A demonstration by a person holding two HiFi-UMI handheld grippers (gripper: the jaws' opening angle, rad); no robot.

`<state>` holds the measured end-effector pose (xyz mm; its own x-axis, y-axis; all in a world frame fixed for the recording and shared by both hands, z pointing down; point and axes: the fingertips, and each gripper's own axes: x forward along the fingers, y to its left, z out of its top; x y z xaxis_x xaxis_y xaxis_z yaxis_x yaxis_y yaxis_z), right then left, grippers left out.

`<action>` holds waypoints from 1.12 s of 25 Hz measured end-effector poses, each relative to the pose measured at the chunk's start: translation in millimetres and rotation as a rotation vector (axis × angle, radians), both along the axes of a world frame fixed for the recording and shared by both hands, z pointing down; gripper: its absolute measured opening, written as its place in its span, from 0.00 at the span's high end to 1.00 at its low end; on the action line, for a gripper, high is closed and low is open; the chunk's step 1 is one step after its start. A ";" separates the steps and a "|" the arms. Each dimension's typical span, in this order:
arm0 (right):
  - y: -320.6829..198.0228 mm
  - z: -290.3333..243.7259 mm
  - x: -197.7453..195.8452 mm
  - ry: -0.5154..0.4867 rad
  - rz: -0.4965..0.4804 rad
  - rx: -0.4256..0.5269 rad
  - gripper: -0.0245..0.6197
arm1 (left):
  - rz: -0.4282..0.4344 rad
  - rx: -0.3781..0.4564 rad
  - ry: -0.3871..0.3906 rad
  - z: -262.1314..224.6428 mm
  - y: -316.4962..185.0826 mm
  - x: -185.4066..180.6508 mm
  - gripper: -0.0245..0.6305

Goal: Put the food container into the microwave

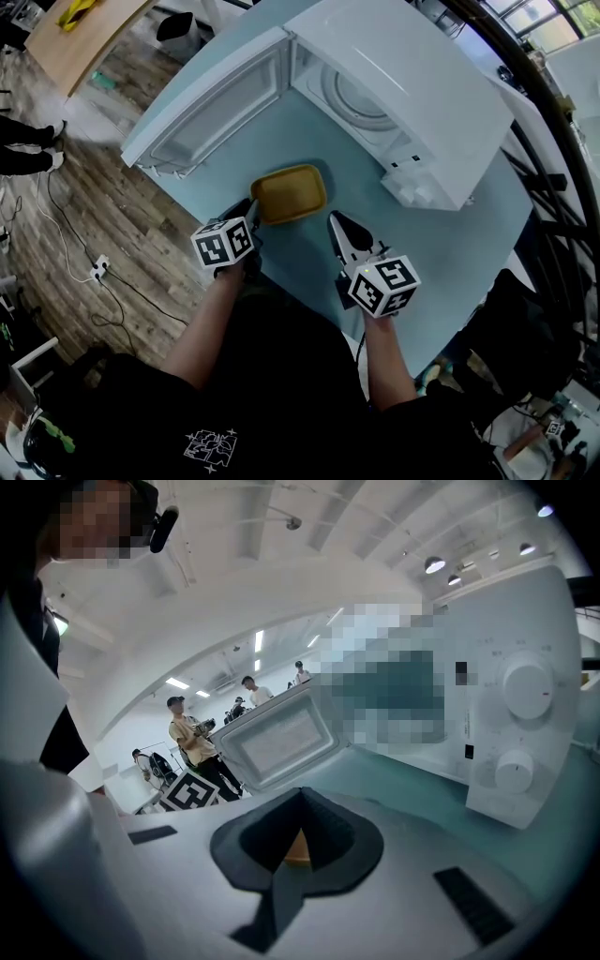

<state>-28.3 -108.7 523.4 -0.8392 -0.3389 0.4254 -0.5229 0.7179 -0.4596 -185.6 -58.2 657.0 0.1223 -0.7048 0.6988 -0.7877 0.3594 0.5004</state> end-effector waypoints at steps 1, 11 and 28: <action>-0.1 0.2 -0.5 0.000 0.000 0.000 0.95 | 0.000 -0.002 -0.001 0.4 -0.9 0.3 0.83; -3.2 3.6 0.0 0.011 0.013 -0.008 0.95 | -0.079 0.012 0.144 6.2 -1.3 -3.0 0.84; -4.9 7.2 -2.0 0.014 0.026 -0.017 0.95 | -0.106 0.061 0.310 1.5 -6.0 -1.9 0.92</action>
<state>-30.4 -113.6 530.6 -0.8242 -0.3528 0.4430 -0.5476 0.6960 -0.4644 -187.5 -64.2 658.5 0.2461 -0.7645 0.5958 -0.5545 0.3931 0.7335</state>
